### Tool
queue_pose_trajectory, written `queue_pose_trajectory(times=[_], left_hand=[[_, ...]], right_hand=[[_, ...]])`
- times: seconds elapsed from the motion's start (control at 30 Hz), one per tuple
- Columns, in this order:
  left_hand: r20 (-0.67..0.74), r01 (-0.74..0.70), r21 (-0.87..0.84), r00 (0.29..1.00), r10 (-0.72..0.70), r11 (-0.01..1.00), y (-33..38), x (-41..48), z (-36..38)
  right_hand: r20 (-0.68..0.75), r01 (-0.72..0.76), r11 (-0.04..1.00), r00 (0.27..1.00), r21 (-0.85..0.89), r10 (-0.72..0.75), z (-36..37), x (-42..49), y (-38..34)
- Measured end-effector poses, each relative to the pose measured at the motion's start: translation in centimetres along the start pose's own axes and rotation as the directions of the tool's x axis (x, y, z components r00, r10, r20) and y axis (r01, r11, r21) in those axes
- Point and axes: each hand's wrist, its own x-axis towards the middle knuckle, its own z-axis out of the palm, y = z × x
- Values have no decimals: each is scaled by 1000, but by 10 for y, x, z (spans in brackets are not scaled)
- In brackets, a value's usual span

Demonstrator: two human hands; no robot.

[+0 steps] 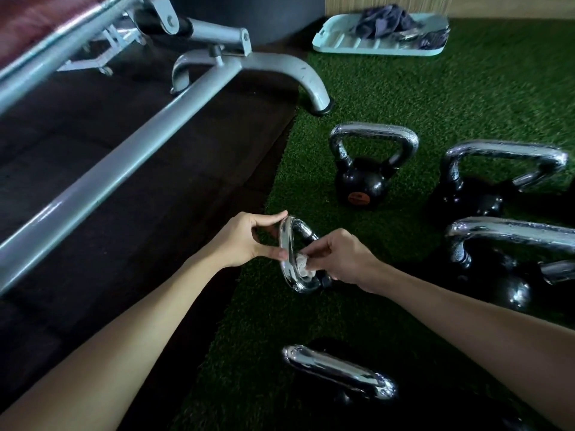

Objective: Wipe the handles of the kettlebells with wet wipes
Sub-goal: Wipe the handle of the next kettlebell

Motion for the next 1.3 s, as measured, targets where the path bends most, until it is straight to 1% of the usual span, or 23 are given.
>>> queue_pose_trajectory(times=[0.07, 0.13, 0.2, 0.3, 0.37, 0.4, 0.47, 0.53, 0.6, 0.67, 0.73, 0.83, 0.97, 1.03, 1.13, 1.2, 1.3], left_hand=[[-4, -10, 4, 1000, 11, 1000, -1, 1, 1], [0, -23, 12, 1000, 23, 1000, -1, 2, 1], [7, -14, 23, 1000, 13, 1000, -1, 3, 0], [8, -9, 23, 1000, 8, 1000, 1, 0, -1], [-6, -11, 3, 1000, 11, 1000, 2, 0, 2], [-15, -20, 6, 1000, 20, 1000, 1, 1, 3], [-18, -40, 15, 999, 40, 999, -1, 5, 5], [-25, -44, 20, 999, 44, 999, 3, 5, 6], [-31, -42, 12, 999, 42, 999, 8, 4, 5], [-23, -36, -7, 999, 36, 999, 10, 3, 6], [1, -31, 19, 1000, 31, 999, 11, 3, 7], [1, -3, 50, 1000, 3, 999, 8, 7, 6], [9, -13, 70, 1000, 13, 997, 7, 11, 4], [7, -13, 63, 1000, 13, 998, 9, 11, 4], [43, -9, 43, 999, 7, 999, 11, 13, 4], [92, 10, 59, 996, -15, 998, 13, 19, 4], [140, 10, 114, 990, -26, 993, 27, 34, 6]], right_hand=[[-144, 64, 998, 987, -15, -65, 5, 5, -1], [-233, 112, 994, 966, -5, -110, 8, 11, -1], [-223, 119, 993, 967, -25, -122, 7, 14, 0], [-110, 126, 986, 984, -106, -137, 5, 10, 6], [-98, 134, 982, 984, -135, -148, 9, 7, 9], [-131, 140, 981, 979, -137, -159, 11, 8, 9], [-246, 156, 979, 952, -131, -184, 11, 14, 6], [-374, 173, 978, 905, -118, -205, 9, 20, 2], [-449, 182, 976, 867, -116, -215, 10, 23, 1], [-477, 174, 978, 854, -117, -209, 14, 22, 3], [-501, 169, 977, 839, -132, -213, 17, 20, 6], [-533, 165, 976, 819, -139, -215, 17, 22, 6], [-564, 128, 981, 804, -144, -188, 13, 28, 10], [-549, 116, 980, 814, -162, -187, 10, 30, 10], [-522, 156, 971, 822, -180, -228, 3, 29, 3], [-560, 162, 976, 800, -146, -216, -7, 26, -3], [-652, 97, 992, 747, -86, -129, -36, 21, -9]])
